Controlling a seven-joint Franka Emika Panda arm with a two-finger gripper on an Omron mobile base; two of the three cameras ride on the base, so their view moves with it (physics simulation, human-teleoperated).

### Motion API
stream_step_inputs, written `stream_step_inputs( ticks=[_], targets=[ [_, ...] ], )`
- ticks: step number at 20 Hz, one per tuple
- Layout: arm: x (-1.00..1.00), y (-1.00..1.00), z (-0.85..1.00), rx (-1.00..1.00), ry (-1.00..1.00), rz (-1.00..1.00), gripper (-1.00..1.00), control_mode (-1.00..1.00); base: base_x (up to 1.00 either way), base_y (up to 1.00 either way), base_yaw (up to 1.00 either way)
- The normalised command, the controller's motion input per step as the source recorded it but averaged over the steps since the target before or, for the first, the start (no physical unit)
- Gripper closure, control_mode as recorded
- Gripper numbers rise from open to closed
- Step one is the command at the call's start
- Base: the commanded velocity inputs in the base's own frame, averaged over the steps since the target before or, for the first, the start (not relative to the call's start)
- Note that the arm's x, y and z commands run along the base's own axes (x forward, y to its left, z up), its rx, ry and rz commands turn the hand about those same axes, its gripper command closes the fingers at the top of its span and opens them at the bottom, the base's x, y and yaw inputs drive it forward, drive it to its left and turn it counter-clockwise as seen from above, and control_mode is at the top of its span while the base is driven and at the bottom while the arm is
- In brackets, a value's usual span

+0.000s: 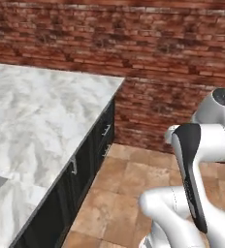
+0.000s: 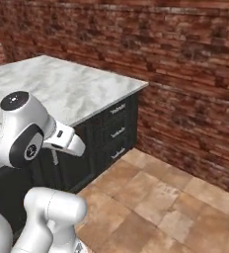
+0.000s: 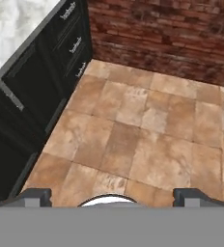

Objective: Four empty soda cans are scattered around the kitchen. Gather all the cans and cluster them next to the stove for recycling.

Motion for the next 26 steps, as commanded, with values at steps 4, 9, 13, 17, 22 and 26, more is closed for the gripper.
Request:
stream_step_inputs(
  ticks=[4, 9, 13, 17, 22, 26],
  targets=[
    [0.00, 0.00, 0.00, 0.00, 0.00, 0.00, -1.00, 1.00, -0.06, 0.00, 0.97],
    [0.00, 0.00, 0.00, 0.00, 0.00, 0.00, -1.00, 1.00, -0.02, 0.00, 0.95],
    [0.00, 0.00, 0.00, 0.00, 0.00, 0.00, -1.00, 1.00, -0.03, 0.00, 0.93],
    [0.00, 0.00, 0.00, 0.00, 0.00, 0.00, -1.00, 1.00, -0.01, 0.25, 0.89],
    [0.00, 0.00, 0.00, 0.00, 0.00, 0.00, -1.00, 1.00, 0.00, 0.81, 0.74],
    [0.00, 0.00, 0.00, 0.00, 0.00, 0.00, -1.00, 1.00, 0.00, 0.97, 0.65]
  ],
)
